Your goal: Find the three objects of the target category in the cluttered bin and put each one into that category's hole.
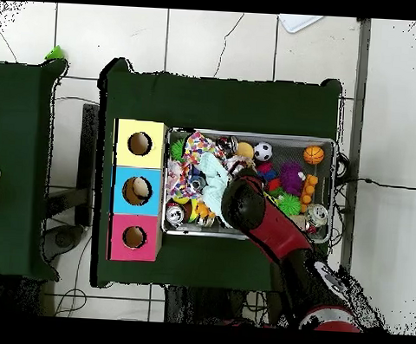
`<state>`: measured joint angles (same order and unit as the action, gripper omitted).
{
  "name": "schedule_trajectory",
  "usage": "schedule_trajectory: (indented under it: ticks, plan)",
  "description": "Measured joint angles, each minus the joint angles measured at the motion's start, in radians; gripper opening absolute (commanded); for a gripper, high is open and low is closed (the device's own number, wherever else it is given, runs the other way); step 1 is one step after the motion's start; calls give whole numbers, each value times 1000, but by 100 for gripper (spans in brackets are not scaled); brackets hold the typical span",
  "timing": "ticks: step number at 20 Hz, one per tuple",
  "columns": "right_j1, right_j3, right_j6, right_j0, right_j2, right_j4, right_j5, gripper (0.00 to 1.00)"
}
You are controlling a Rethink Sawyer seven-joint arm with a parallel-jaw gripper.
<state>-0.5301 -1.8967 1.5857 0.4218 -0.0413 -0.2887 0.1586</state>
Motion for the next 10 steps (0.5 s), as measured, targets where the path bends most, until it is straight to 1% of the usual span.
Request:
schedule_trajectory:
  ticks: [10]
  plan:
    - [-28, -22, 0, -77, 7, -78, 0, 0]
